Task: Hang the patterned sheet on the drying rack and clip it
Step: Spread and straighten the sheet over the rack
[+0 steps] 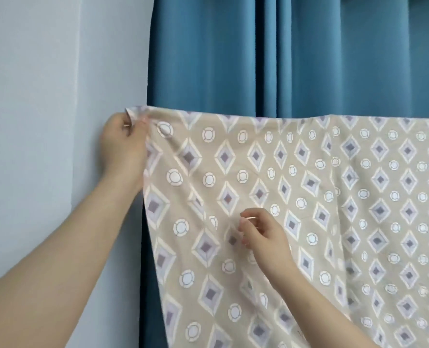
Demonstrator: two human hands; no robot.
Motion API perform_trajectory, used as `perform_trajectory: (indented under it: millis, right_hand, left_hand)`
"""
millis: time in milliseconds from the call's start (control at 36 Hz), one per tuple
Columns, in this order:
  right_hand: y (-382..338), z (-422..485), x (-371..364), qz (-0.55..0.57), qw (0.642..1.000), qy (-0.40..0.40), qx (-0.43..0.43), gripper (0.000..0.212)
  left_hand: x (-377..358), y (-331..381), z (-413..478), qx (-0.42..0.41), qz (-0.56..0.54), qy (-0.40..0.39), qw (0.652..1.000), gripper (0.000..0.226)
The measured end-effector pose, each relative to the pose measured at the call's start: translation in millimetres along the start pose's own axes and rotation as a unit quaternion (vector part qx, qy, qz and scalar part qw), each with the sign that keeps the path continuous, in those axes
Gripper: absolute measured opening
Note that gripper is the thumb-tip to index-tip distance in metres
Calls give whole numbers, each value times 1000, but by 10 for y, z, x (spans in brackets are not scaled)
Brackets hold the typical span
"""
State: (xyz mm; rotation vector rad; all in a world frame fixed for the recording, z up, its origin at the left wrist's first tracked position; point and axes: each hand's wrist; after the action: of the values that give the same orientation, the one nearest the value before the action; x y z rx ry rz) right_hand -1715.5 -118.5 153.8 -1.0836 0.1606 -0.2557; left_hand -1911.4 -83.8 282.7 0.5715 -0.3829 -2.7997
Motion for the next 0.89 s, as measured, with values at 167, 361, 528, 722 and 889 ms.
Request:
perform_trajectory:
  millis: [167, 361, 528, 722, 889]
  right_hand:
    - [-96, 18, -50, -3, 1000, 3, 7, 9]
    - [-208, 68, -29, -38, 999, 8, 0, 11]
    - [-222, 95, -46, -69, 998, 0, 7, 6]
    - [-257, 136, -111, -79, 997, -1, -2, 9]
    - [-349, 151, -88, -70, 998, -3, 5, 4]
  left_hand:
    - [2, 129, 273, -36, 154, -46, 986, 11]
    - [48, 322, 488, -49, 218, -64, 973, 14]
    - [106, 507, 688, -64, 254, -94, 960, 15]
    - [15, 710, 837, -11, 210, -127, 969, 32]
    - [-66, 910, 709, -21, 99, 12, 995, 26]
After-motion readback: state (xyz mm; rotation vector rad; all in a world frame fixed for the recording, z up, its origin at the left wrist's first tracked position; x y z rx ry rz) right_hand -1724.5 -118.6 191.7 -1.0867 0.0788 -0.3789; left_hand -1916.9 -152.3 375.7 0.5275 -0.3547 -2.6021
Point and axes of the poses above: each hand's wrist, its own z-axis towards the middle knuckle, its own x-axis out of the back of the hand, y = z × x, and after that the axes turned 14 degrees about -x, right-handed
